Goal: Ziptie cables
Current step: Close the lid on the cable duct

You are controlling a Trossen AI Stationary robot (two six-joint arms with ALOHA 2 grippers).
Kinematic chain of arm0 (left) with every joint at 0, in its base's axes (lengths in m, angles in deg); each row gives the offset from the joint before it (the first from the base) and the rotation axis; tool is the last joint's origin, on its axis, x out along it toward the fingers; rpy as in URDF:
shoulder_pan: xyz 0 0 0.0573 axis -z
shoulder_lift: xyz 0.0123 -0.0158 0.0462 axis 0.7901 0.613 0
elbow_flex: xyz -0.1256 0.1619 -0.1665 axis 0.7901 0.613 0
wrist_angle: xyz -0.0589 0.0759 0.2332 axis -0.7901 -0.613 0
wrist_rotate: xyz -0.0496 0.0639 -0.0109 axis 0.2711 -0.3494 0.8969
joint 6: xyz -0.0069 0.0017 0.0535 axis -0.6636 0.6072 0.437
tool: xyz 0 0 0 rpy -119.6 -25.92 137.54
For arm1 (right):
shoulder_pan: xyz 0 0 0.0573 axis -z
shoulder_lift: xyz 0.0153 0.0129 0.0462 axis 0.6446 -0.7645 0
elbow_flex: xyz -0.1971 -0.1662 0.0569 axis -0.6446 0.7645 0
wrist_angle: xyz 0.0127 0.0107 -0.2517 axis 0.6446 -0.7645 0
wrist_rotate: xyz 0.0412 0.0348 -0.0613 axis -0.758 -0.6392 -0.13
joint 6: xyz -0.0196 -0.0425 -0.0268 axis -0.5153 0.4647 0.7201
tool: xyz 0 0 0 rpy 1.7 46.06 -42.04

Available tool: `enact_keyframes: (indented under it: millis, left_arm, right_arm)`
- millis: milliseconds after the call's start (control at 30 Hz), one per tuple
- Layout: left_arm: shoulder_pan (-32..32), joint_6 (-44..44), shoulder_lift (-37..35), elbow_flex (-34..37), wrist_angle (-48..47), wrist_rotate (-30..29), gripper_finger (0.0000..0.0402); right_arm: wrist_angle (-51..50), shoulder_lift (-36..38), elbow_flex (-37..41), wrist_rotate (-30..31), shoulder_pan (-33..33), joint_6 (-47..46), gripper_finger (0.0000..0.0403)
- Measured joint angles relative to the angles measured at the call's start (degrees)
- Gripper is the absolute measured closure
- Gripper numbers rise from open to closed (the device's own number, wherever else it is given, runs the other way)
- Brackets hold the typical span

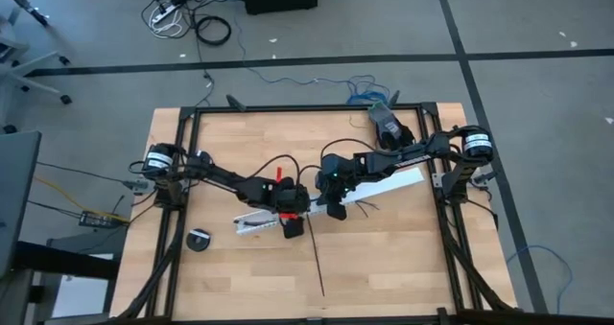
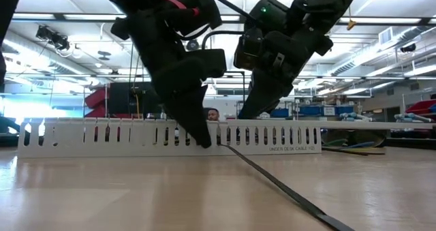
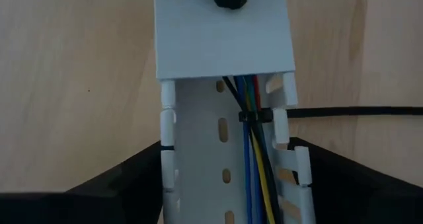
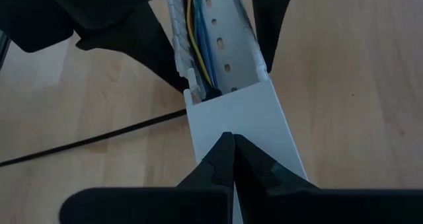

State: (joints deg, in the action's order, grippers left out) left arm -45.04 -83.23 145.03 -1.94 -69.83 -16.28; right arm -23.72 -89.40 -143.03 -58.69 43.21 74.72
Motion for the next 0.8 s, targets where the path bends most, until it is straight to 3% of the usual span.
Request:
enact_keyframes:
  millis: [533,800]
  left_arm:
    - [-1.50,-5.93,-0.02,-0.02,3.85,3.34,0.0113]
    - [-1.46,-5.55,-0.02,-0.02,3.69,1.64,0.0113]
  right_arm:
    - [-0.11,-0.02,0.04,0.07,0.02,0.83,0.0403]
    - [-0.11,-0.02,0.04,0.09,0.04,0.83,0.0403]
